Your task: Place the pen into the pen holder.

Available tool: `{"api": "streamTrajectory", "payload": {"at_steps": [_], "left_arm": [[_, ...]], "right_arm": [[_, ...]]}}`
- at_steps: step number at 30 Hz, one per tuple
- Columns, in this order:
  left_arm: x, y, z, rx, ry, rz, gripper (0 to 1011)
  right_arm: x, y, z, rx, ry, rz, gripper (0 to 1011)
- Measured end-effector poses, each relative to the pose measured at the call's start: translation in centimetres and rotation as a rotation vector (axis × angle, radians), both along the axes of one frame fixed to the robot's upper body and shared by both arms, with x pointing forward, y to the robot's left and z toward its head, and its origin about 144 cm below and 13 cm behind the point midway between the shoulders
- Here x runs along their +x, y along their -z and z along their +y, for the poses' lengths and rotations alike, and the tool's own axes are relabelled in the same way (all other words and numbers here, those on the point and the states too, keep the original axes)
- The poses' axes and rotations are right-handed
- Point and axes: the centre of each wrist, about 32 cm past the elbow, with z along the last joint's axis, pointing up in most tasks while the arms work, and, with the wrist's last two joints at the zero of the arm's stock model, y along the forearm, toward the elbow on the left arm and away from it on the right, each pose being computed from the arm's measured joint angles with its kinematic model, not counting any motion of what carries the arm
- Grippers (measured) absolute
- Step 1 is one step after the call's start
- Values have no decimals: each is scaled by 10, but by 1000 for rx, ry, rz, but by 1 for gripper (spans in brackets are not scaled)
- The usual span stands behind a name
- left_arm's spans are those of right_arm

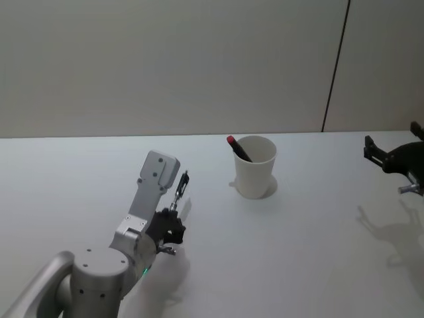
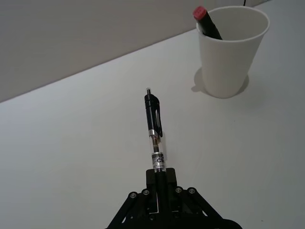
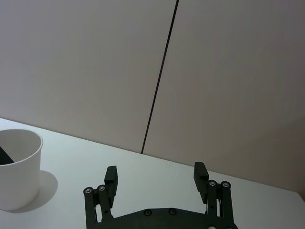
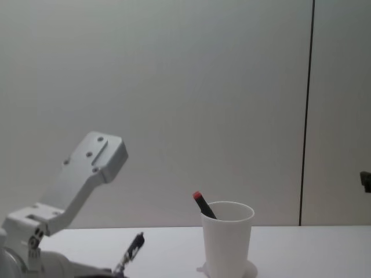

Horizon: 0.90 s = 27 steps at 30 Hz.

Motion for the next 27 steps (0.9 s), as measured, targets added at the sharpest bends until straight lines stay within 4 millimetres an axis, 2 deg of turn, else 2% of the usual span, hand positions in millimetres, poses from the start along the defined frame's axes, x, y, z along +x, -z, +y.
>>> {"api": "streamTrajectory", "payload": {"at_steps": [13, 27], "left_arm": [[-8, -15, -2, 92, 32, -197, 132], [-9, -19, 0, 108, 142, -410, 132]], "right_arm": [[0, 0, 0, 0, 0, 0, 1002], [0, 0, 0, 0, 0, 0, 1002]]}}
